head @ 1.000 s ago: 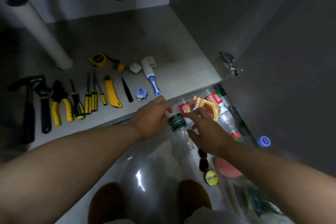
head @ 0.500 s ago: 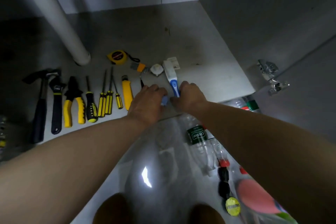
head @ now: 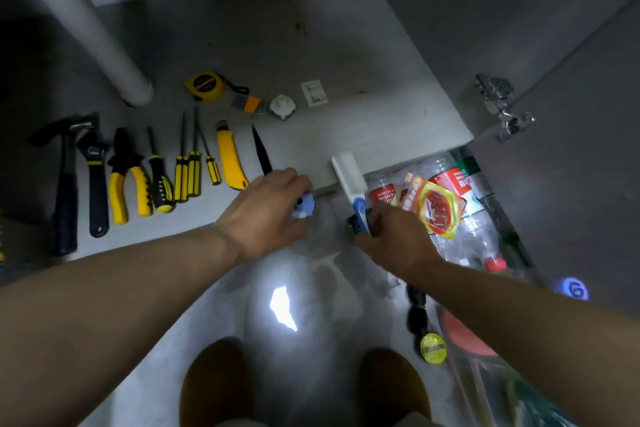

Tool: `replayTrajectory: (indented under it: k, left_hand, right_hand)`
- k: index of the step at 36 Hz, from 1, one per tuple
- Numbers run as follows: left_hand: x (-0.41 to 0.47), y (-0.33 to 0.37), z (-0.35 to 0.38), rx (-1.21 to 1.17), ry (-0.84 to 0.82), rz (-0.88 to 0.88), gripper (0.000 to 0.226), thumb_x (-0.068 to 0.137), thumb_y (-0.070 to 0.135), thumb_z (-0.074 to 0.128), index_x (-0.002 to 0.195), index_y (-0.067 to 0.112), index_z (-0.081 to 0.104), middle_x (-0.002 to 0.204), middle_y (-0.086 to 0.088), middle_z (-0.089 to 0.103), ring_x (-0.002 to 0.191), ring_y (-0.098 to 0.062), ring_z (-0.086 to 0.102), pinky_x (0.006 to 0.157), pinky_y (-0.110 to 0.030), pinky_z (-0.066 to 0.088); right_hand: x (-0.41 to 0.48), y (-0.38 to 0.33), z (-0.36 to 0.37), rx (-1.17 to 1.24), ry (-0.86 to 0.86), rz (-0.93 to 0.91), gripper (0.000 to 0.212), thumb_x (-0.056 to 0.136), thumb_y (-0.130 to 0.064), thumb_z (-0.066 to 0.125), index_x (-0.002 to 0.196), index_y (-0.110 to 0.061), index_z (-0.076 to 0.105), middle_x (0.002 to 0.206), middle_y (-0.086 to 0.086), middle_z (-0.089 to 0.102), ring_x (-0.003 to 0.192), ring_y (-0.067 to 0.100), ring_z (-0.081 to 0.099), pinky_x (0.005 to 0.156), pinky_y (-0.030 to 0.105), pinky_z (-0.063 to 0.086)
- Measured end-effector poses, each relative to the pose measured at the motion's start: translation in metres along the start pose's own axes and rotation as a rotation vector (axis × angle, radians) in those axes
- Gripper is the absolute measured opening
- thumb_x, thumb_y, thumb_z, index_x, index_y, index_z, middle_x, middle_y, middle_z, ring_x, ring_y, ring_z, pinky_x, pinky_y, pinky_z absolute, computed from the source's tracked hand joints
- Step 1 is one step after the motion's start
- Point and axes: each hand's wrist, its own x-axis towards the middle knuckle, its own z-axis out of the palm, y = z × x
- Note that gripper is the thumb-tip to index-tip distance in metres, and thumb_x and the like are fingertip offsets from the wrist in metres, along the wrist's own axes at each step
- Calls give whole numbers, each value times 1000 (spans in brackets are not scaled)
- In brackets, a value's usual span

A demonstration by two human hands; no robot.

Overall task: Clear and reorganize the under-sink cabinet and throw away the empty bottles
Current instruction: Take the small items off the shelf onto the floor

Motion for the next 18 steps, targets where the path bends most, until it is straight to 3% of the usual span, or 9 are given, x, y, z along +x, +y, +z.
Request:
replayTrajectory:
  k: [6,10,14,18]
  left_hand:
    - [-28,18,17,61,-229,79,43,80,43,65,120,31,53,111,9,56,94,-13,58,74,-24,44]
    - [-36,20,30,-21,-401,-12,47,86,42,65,129,33,50,119,11,53,102,-13,58,86,-29,52]
    - [-38,14,42,-31,-409,-77,34,89,35,66,120,28,54,116,5,54,101,-19,61,88,-36,53]
    - [-38,6,49,-136,-366,-182,26,88,32,71,110,25,59,109,3,55,99,-19,61,89,-31,49]
  right_hand:
    - [-46,30,28,-78,-155,-39,28,74,-41,71,83,-23,52,84,-1,61,73,16,56,59,27,39]
    - [-42,19,51,-115,-191,-38,29,78,-41,70,90,-23,50,88,-2,56,76,15,53,56,23,33]
    - [-22,1,70,-109,-201,8,31,81,-35,71,99,-13,61,99,9,67,91,25,66,68,26,44]
    - [-4,-8,78,-101,-175,44,35,83,-27,73,111,-8,63,106,13,69,97,28,68,79,33,56]
